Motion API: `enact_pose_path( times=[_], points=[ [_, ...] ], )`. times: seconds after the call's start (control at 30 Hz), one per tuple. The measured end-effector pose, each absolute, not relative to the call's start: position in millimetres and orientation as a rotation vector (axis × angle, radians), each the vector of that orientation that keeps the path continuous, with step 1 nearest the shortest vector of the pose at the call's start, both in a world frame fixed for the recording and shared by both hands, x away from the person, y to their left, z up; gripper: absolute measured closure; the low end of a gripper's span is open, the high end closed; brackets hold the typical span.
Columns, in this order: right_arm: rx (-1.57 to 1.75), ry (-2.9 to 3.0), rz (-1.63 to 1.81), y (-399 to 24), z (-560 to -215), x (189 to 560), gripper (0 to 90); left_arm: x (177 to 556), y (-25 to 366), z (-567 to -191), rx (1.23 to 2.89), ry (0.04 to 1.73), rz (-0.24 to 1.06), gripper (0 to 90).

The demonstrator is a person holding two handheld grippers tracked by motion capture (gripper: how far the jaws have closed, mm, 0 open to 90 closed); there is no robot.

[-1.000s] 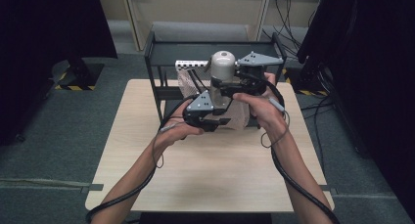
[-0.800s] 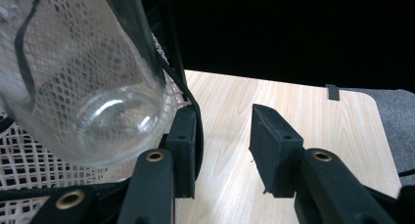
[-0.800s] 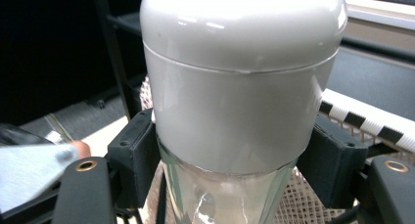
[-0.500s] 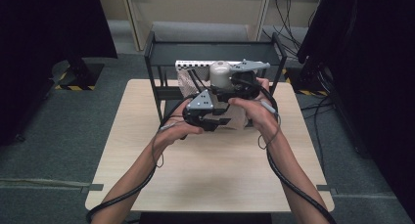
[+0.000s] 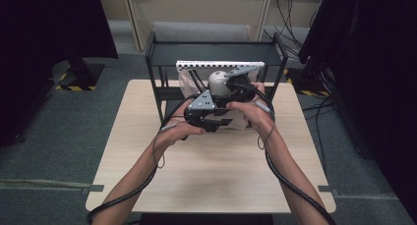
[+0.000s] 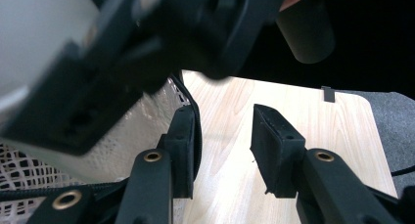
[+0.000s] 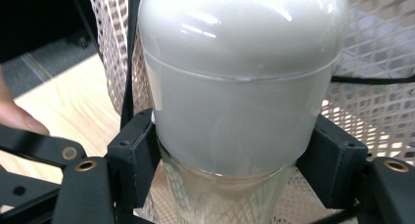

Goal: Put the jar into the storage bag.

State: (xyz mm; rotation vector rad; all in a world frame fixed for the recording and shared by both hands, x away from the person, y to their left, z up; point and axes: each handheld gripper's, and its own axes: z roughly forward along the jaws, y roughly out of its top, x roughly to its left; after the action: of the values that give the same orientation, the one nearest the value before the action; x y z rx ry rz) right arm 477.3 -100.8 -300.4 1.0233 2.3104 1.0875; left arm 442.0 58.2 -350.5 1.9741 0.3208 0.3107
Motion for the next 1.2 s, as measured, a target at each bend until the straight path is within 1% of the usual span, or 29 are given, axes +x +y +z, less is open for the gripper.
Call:
enact_pose_path(
  times=[0.33,0.87,0.97,1.0,1.1,1.2],
  points=[
    [1.037,2.345,1.013,-97.0,-311.3,480.2,30.0,443.6,56.6,-351.4,1.981,0.331,0.315,61.5],
    [1.114,2.349,1.02,-104.4,-318.9,487.0,27.9,450.7,55.1,-353.2,2.006,0.344,0.304,62.1],
    [1.114,2.349,1.032,-105.1,-318.3,486.8,26.9,450.0,54.5,-352.3,1.999,0.339,0.3,62.0],
    [1.11,2.339,1.063,-105.8,-315.2,484.7,23.1,449.6,55.2,-351.4,2.004,0.341,0.303,61.8],
    [1.099,2.323,1.106,-110.5,-306.7,480.3,23.9,450.2,56.6,-352.9,2.009,0.347,0.301,61.8],
    [1.095,2.308,1.181,-115.7,-300.6,476.7,22.3,449.5,57.5,-353.0,1.998,0.346,0.298,61.8]
  ],
)
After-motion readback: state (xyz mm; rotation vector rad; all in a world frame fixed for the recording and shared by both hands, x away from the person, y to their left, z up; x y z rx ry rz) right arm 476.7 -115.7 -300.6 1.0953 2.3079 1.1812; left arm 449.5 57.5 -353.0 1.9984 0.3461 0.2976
